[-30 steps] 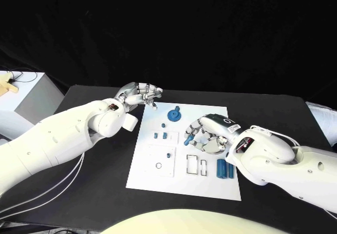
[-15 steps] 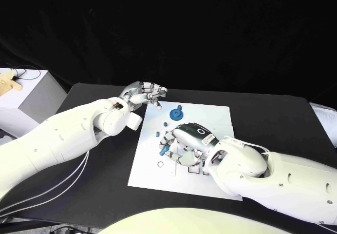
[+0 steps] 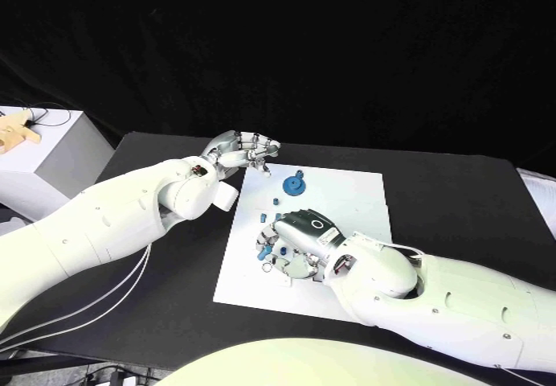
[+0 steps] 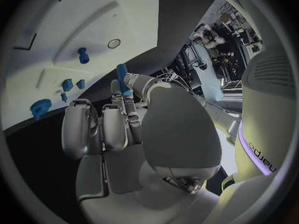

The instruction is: Assemble the parts on the task board

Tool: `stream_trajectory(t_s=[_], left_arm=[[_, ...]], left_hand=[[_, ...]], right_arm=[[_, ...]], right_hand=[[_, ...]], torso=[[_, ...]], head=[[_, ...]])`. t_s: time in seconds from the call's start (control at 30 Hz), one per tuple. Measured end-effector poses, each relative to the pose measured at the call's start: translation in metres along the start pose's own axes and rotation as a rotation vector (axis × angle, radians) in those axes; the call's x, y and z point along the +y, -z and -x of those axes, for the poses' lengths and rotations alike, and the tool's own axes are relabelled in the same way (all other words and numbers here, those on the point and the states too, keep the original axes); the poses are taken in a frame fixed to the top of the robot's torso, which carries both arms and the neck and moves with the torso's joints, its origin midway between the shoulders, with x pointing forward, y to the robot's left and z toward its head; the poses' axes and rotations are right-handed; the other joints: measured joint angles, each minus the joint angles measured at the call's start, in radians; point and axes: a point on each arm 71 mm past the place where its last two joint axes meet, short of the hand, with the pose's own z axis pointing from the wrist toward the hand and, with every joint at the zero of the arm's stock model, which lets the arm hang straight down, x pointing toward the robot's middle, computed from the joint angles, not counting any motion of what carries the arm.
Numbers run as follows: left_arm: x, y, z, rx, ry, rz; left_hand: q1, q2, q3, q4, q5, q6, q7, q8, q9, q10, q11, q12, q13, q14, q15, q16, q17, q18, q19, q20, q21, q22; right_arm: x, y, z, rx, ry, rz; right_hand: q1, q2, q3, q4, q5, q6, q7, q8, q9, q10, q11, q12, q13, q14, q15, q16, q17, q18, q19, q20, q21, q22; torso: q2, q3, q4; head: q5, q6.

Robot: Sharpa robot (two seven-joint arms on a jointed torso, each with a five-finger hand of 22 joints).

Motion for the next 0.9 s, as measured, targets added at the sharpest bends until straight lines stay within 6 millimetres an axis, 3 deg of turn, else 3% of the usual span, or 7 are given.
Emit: stream_trajectory(t_s=[0.1,0.9], left_arm=[[0.000,0.000,0.000,0.000,0.000,0.000],[0.000,0.000,-0.001,0.004,0.001,0.000]], left_hand=[[0.000,0.000,0.000,0.000,0.000,0.000,0.000,0.000,0.000,0.000,0.000,0.000,0.000,0.000,0.000,0.000,0.000,0.000,0.000,0.000,0.000,-0.001],[0.000,0.000,0.000,0.000,0.000,0.000,0.000,0.000,0.000,0.000,0.000,0.000,0.000,0.000,0.000,0.000,0.000,0.000,0.000,0.000,0.000,-0.001]], right_arm=[[-0.001,-0.001,-0.002,0.009,0.008,-0.005],[-0.002,-0.001,-0.015,0.076,0.041,-0.026]], right_hand=[[-0.003,-0.003,0.003,-0.003,0.000,-0.001,0.000,0.000,0.021,0.000,0.000,0.000,0.000,0.000,0.000,0.000,0.000,0.000,0.000,0.000,0.000,0.000],[-0.011,-0.004,0.001,-0.004,-0.002,-0.004,0.002,0.002,0.051,0.007,-0.007,-0.006,0.001,0.000,0.000,0.000,0.000,0.000,0.000,0.000,0.000,0.001]], torso=[[0.000,0.0000,-0.0004],[0.000,0.0009,-0.0017]], head=[[0.001,-0.002],[0.005,-0.009]])
